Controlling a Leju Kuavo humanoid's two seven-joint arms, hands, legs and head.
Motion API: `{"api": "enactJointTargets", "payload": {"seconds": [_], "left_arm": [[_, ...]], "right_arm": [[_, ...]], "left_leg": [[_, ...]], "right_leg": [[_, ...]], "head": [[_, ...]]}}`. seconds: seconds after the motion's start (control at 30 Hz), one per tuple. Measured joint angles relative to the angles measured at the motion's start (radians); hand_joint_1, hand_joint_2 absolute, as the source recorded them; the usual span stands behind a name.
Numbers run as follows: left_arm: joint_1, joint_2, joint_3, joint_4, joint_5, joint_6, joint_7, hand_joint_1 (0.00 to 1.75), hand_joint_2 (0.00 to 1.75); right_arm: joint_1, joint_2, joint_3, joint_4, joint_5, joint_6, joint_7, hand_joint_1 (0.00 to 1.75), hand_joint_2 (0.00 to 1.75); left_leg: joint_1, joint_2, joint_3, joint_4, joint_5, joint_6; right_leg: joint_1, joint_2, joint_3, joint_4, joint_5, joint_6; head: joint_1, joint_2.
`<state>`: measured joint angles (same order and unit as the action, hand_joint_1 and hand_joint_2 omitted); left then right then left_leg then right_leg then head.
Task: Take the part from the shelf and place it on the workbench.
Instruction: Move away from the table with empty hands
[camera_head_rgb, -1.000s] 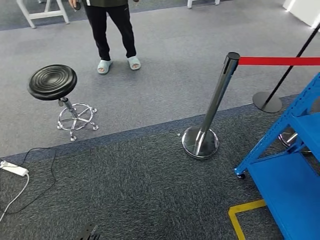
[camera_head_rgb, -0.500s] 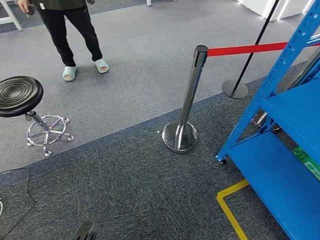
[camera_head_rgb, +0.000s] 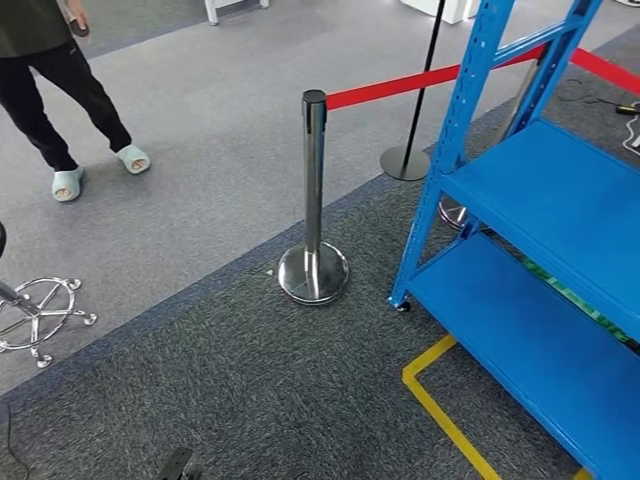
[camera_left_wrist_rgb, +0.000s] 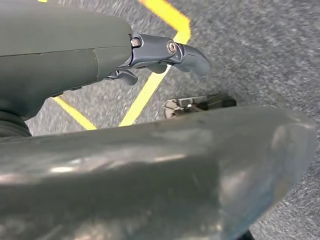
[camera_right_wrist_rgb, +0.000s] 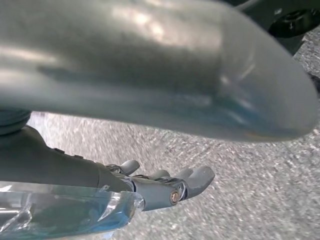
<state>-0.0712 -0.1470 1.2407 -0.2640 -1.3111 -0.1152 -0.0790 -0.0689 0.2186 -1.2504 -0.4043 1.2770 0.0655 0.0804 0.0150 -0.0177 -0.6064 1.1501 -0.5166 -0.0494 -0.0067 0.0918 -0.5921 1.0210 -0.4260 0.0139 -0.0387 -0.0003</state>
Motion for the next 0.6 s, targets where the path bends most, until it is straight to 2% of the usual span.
{"api": "enactJointTargets", "payload": {"seconds": [0.03, 0.1, 0.13, 0.17, 0.2, 0.23, 0.3, 0.33, 0.37, 0.4, 0.43, 0.47, 0.5, 0.53, 0.57, 0.6], "left_arm": [[0.000, 0.000, -0.001, 0.000, -0.001, -0.001, -0.001, 0.00, 0.00], [-0.001, 0.000, -0.004, 0.000, -0.002, -0.005, -0.006, 0.00, 0.00], [-0.001, -0.001, -0.005, 0.000, -0.002, -0.007, -0.008, 0.00, 0.00], [-0.002, -0.001, -0.007, 0.000, -0.003, -0.008, -0.010, 0.00, 0.00], [-0.002, 0.000, -0.009, 0.000, -0.003, -0.008, -0.012, 0.00, 0.00], [-0.003, 0.000, -0.011, 0.000, -0.003, -0.009, -0.012, 0.00, 0.00], [0.000, 0.002, -0.014, 0.000, -0.003, -0.010, -0.013, 0.00, 0.00], [0.003, 0.002, -0.014, 0.000, -0.003, -0.011, -0.013, 0.00, 0.00], [0.006, 0.002, -0.015, 0.000, -0.003, -0.011, -0.013, 0.00, 0.00], [0.007, 0.003, -0.016, 0.000, -0.003, -0.011, -0.013, 0.00, 0.00], [0.007, 0.003, -0.017, 0.000, -0.003, -0.011, -0.013, 0.00, 0.00], [0.006, 0.003, -0.018, 0.000, -0.003, -0.011, -0.013, 0.00, 0.00], [0.005, 0.003, -0.020, 0.000, -0.003, -0.011, -0.013, 0.00, 0.00], [0.005, 0.003, -0.021, 0.000, -0.005, -0.011, -0.013, 0.00, 0.00], [0.005, 0.003, -0.021, 0.000, -0.007, -0.012, -0.013, 0.00, 0.00], [0.004, 0.003, -0.022, 0.000, -0.010, -0.013, -0.012, 0.00, 0.00]], "right_arm": [[-0.001, 0.000, 0.000, 0.000, 0.000, -0.001, 0.000, 0.00, 0.00], [-0.003, 0.000, 0.000, -0.001, 0.000, -0.002, 0.000, 0.00, 0.00], [-0.002, 0.000, 0.000, -0.001, -0.001, -0.003, 0.001, 0.00, 0.00], [0.002, 0.000, 0.000, -0.001, -0.001, -0.004, 0.001, 0.00, 0.00], [0.006, 0.000, 0.000, -0.001, -0.001, -0.004, 0.001, 0.00, 0.00], [0.008, 0.000, 0.000, -0.001, -0.001, -0.005, 0.001, 0.00, 0.00], [0.005, 0.000, 0.000, -0.002, -0.001, -0.006, 0.002, 0.00, 0.00], [0.002, 0.000, 0.000, -0.002, -0.001, -0.006, 0.002, 0.00, 0.00], [0.000, 0.000, 0.000, -0.002, -0.001, -0.006, 0.002, 0.00, 0.00], [0.000, 0.000, -0.001, -0.001, -0.001, -0.006, 0.002, 0.00, 0.00], [0.002, 0.000, -0.001, -0.001, -0.001, -0.006, 0.003, 0.00, 0.00], [0.003, 0.000, -0.001, -0.002, -0.001, -0.006, 0.003, 0.00, 0.00], [0.004, 0.000, -0.001, -0.002, -0.001, -0.006, 0.003, 0.00, 0.00], [0.003, 0.000, -0.002, -0.002, -0.001, -0.006, 0.003, 0.00, 0.00], [0.000, 0.000, -0.002, -0.002, 0.000, -0.006, 0.002, 0.00, 0.00], [-0.002, 0.000, -0.002, -0.002, 0.000, -0.006, 0.002, 0.00, 0.00]], "left_leg": [[0.004, -0.023, 0.029, -0.066, 0.027, -0.001], [0.009, -0.055, 0.059, -0.137, 0.044, 0.006], [0.008, -0.056, 0.062, -0.145, 0.041, 0.013], [0.008, -0.046, 0.060, -0.144, 0.042, 0.022], [0.007, -0.034, 0.061, -0.145, 0.043, 0.030], [0.007, -0.023, 0.061, -0.146, 0.044, 0.039], [0.004, 0.004, 0.061, -0.147, 0.044, 0.050], [0.001, 0.019, 0.062, -0.147, 0.043, 0.053], [-0.001, 0.036, 0.062, -0.147, 0.043, 0.054], [-0.002, 0.051, 0.063, -0.147, 0.041, 0.055], [-0.002, 0.064, 0.064, -0.147, 0.040, 0.054], [-0.003, 0.076, 0.067, -0.147, 0.037, 0.053], [-0.003, 0.087, 0.072, -0.147, 0.034, 0.050], [-0.005, 0.098, 0.077, -0.146, 0.031, 0.045], [-0.008, 0.109, 0.081, -0.146, 0.027, 0.040], [-0.011, 0.119, 0.085, -0.146, 0.024, 0.035]], "right_leg": [[0.000, 0.014, -0.003, 0.004, 0.000, 0.006], [-0.001, 0.040, -0.013, 0.008, 0.002, 0.020], [-0.002, 0.051, -0.019, 0.007, 0.005, 0.027], [-0.005, 0.059, -0.023, 0.004, 0.008, 0.032], [-0.004, 0.045, -0.026, 0.007, 0.006, 0.037], [-0.003, 0.019, -0.035, 0.023, -0.005, 0.041], [0.001, -0.052, -0.081, 0.124, -0.063, 0.046], [0.001, -0.072, -0.115, 0.195, -0.099, 0.047], [0.000, -0.080, -0.146, 0.260, -0.125, 0.048], [0.000, -0.084, -0.161, 0.295, -0.133, 0.048], [0.000, -0.086, -0.156, 0.291, -0.121, 0.048], [0.000, -0.092, -0.130, 0.247, -0.094, 0.047], [0.000, -0.107, -0.090, 0.178, -0.060, 0.045], [0.004, -0.133, -0.052, 0.109, -0.037, 0.042], [0.006, -0.154, -0.023, 0.057, -0.022, 0.037], [0.008, -0.167, -0.009, 0.029, -0.017, 0.031]], "head": [[-0.001, 0.000], [-0.004, 0.000], [-0.005, 0.000], [-0.005, 0.000], [-0.004, 0.000], [0.000, 0.000], [0.008, 0.000], [0.012, 0.000], [0.012, 0.000], [0.012, 0.000], [0.013, 0.000], [0.013, 0.000], [0.013, 0.000], [0.013, 0.000], [0.012, 0.000], [0.012, 0.000]]}}
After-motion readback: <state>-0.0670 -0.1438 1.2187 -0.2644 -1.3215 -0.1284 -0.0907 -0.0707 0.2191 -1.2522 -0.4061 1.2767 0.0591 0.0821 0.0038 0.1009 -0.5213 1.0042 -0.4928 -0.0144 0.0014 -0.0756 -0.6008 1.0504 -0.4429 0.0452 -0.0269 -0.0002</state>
